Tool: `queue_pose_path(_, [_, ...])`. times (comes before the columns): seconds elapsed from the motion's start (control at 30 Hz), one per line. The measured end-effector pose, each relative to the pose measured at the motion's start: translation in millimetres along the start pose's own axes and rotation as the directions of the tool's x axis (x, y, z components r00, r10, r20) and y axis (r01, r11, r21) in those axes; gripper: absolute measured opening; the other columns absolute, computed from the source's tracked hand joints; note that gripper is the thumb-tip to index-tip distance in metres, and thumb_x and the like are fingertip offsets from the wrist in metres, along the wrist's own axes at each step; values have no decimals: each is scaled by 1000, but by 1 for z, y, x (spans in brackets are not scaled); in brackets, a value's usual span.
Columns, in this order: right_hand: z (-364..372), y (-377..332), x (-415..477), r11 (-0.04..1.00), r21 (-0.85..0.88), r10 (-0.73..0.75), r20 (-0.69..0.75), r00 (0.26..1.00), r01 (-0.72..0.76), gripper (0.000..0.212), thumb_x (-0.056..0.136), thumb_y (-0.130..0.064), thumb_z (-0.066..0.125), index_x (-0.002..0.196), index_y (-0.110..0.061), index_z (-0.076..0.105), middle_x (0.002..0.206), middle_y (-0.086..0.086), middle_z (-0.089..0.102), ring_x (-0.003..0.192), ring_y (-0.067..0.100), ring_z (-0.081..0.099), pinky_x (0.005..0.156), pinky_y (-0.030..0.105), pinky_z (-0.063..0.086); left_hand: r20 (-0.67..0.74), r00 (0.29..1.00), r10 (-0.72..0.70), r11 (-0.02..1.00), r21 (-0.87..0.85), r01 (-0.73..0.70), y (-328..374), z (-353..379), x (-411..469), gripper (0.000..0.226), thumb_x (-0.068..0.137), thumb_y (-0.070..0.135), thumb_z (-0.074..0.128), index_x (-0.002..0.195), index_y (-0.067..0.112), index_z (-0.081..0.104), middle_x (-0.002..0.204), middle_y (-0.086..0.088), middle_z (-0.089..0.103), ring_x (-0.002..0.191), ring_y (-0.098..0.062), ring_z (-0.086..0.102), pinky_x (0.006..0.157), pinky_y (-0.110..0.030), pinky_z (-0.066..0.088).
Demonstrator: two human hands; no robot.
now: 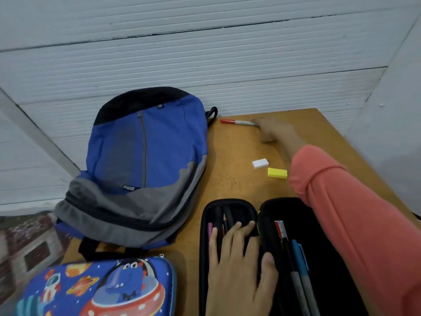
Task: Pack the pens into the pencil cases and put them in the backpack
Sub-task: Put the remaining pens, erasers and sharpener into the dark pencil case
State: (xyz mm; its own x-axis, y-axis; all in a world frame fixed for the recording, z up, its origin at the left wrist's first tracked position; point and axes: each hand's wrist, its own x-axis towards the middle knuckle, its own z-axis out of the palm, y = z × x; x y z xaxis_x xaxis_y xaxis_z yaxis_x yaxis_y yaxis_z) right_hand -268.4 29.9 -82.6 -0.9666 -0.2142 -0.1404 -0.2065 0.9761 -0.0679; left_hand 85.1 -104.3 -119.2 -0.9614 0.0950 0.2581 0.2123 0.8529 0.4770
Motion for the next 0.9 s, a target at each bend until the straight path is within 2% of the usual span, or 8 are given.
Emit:
queue_pose_path(0.07, [9,-1,-2,998,52,-35,-43,998,38,67,88,-3,49,148,-27,31,148,10,39,130,34,43,103,47,42,-6,1000,0,1000,0,0,1,0,0,49,103,48,11,109,42,59,131,23,54,130,-2,44,109,-41,19])
queue_pose_path(0.13, [18,-3,-9,993,96,-54,-140,989,68,60,90,1,44,145,-22,38,143,11,43,125,34,46,96,43,46,-16,1000,-1,1000,-8,1,2,0,-1,48,103,48,11,109,42,59,131,23,53,131,-1,43,110,-41,19])
queue_pose_path(0.3, [25,-3,-32,994,89,-46,-223,974,67,49,91,-9,43,139,-15,48,136,12,48,119,34,49,88,40,45,3,999,-34,998,-53,35,5,-5,-2,59,100,56,3,119,42,57,137,25,47,137,5,29,115,-39,6])
queue_pose_path(0.47, [26,-10,-55,996,35,-63,-314,947,78,35,99,-30,43,115,-8,65,105,15,59,94,33,57,71,35,42,131,989,-68,993,-88,80,11,-18,-1,90,80,69,-23,134,44,45,143,30,30,139,13,8,119,-35,-10])
queue_pose_path(0.6, [21,-13,-80,999,43,1,-401,916,18,25,95,-24,54,102,-7,72,96,12,62,84,29,59,61,33,40,142,987,-69,992,-94,82,16,-24,-5,80,86,67,-16,133,44,44,142,29,32,138,12,10,120,-33,-10])
queue_pose_path(0.73, [16,-15,-108,972,235,104,-412,905,-5,19,87,-11,60,97,-5,75,85,12,69,75,27,61,62,35,52,129,990,-51,995,-78,61,13,-23,-2,66,92,56,-2,131,41,48,140,27,36,139,9,15,120,-32,-8])
queue_pose_path(0.8, [9,-14,-136,930,368,150,-424,893,18,17,85,-10,64,96,-3,75,82,13,70,69,24,59,57,31,47,107,993,-39,996,-71,47,14,-21,-4,65,93,54,-1,128,39,52,139,24,39,138,7,18,121,-33,-7])
queue_pose_path(0.9, [1,-13,-185,832,553,222,-394,892,38,16,81,-13,71,93,-3,76,74,9,67,68,21,58,60,30,43,89,995,-34,996,-77,41,13,-19,-4,65,92,53,0,125,36,53,136,22,42,137,5,22,121,-36,-3])
